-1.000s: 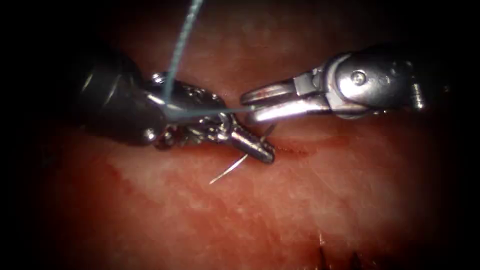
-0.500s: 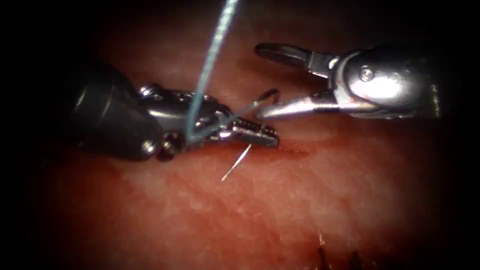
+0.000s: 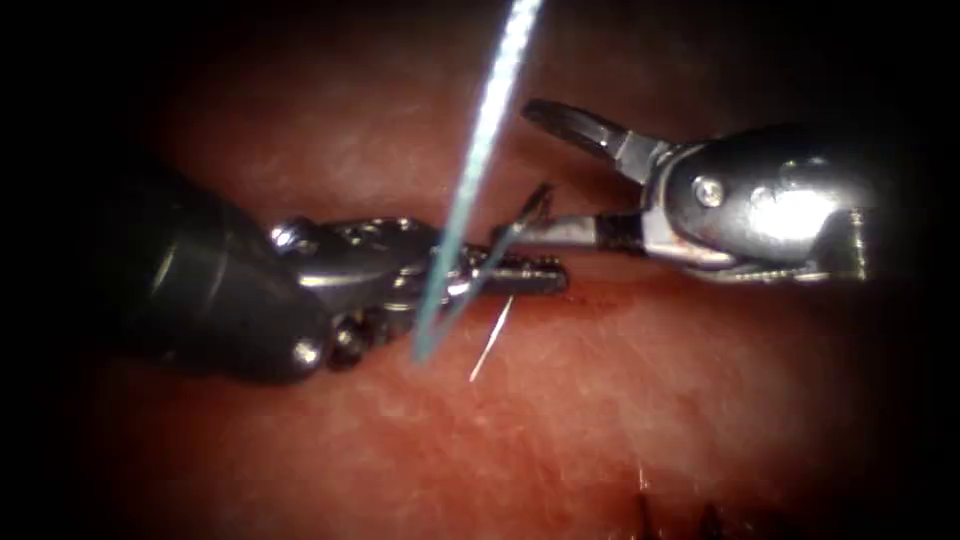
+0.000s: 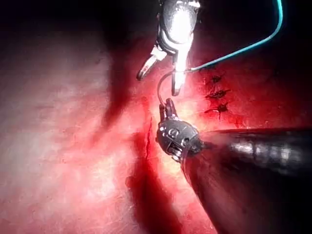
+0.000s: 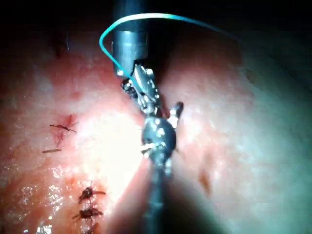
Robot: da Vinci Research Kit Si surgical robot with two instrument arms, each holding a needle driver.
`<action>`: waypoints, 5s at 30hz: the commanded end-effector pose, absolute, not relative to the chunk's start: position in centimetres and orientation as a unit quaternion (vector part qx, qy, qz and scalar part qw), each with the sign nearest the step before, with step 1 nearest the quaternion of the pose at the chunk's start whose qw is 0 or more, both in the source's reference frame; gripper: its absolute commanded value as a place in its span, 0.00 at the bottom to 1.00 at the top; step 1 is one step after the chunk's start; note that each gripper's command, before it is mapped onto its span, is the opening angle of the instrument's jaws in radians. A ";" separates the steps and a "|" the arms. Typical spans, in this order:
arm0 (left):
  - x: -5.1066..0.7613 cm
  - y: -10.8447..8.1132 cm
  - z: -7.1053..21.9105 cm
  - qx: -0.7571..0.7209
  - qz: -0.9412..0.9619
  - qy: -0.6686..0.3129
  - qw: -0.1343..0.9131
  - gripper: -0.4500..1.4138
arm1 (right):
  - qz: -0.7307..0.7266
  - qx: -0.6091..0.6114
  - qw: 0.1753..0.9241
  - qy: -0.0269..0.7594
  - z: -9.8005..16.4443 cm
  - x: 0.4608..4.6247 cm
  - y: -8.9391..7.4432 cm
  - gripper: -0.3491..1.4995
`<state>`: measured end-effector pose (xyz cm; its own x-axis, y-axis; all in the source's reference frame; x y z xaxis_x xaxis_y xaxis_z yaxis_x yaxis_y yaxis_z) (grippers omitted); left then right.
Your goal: Wound Closure
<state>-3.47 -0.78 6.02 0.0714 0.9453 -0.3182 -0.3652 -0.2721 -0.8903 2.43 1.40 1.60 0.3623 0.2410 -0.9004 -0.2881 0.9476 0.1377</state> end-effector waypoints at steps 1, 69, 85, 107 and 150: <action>-3.49 -0.9 6.1 -0.505 0.616 -0.289 0.532 0.00 | 0.153 -0.035 0.824 0.544 1.6 2.50 1.3 0.66; -2.82 -1.7 6.7 -0.497 0.738 -0.160 0.426 0.33 | -0.152 -0.189 0.776 0.582 2.7 3.57 1.4 0.00; -2.76 -1.9 6.9 -0.484 0.745 -0.171 0.426 0.33 | -0.198 -0.225 0.765 0.570 2.8 3.55 1.4 0.00; -2.67 -1.9 6.9 -0.484 0.743 -0.177 0.427 0.33 | -0.211 -0.239 0.759 0.568 2.8 3.57 1.3 0.00; -2.59 -1.9 6.9 -0.484 0.742 -0.181 0.427 0.28 | -0.310 -0.303 0.727 0.532 3.4 3.60 1.0 0.00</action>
